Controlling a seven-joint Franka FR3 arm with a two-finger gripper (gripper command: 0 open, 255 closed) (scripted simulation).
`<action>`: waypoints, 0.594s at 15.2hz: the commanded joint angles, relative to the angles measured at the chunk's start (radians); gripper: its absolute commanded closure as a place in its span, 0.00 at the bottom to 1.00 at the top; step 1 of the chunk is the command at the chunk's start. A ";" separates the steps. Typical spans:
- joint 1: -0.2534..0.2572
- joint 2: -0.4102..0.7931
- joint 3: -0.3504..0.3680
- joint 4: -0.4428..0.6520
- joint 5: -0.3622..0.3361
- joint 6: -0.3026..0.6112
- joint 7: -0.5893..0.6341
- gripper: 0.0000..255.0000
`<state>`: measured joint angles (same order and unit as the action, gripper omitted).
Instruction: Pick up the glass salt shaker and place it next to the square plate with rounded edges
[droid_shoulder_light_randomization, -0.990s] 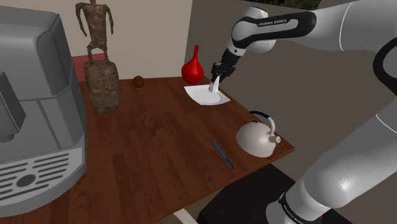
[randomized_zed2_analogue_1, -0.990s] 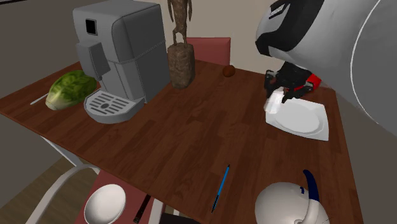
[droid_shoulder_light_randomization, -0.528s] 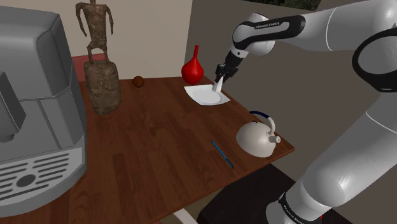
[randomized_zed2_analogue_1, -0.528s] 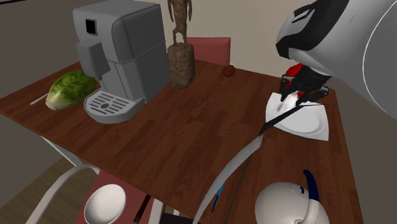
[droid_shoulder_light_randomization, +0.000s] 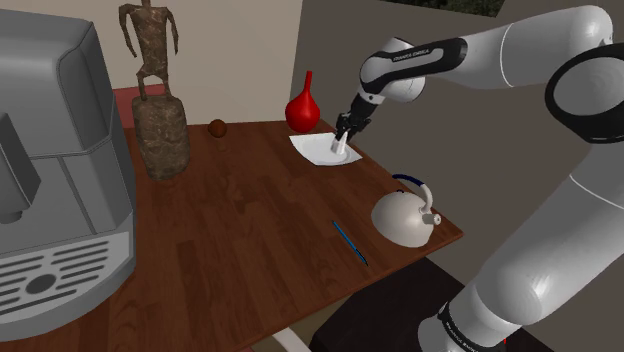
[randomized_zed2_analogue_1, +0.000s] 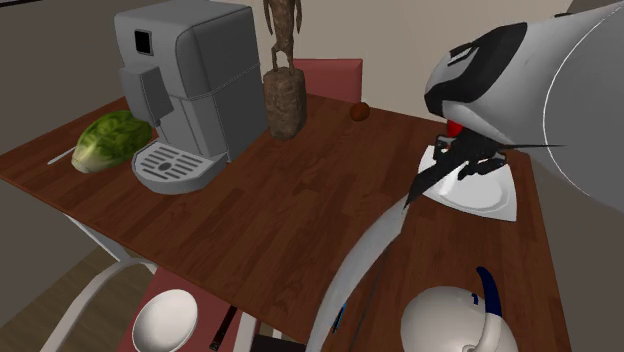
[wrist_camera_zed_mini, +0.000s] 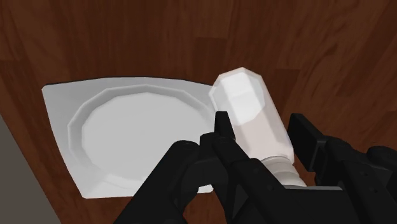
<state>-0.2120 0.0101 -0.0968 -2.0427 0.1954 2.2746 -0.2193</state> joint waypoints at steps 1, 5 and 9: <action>0.001 0.007 0.001 -0.020 0.005 0.027 -0.006 1.00; 0.001 0.028 0.002 -0.050 0.017 0.077 -0.020 1.00; 0.002 0.052 0.003 -0.077 0.031 0.127 -0.035 1.00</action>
<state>-0.2098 0.0554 -0.0933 -2.1132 0.2222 2.3882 -0.2487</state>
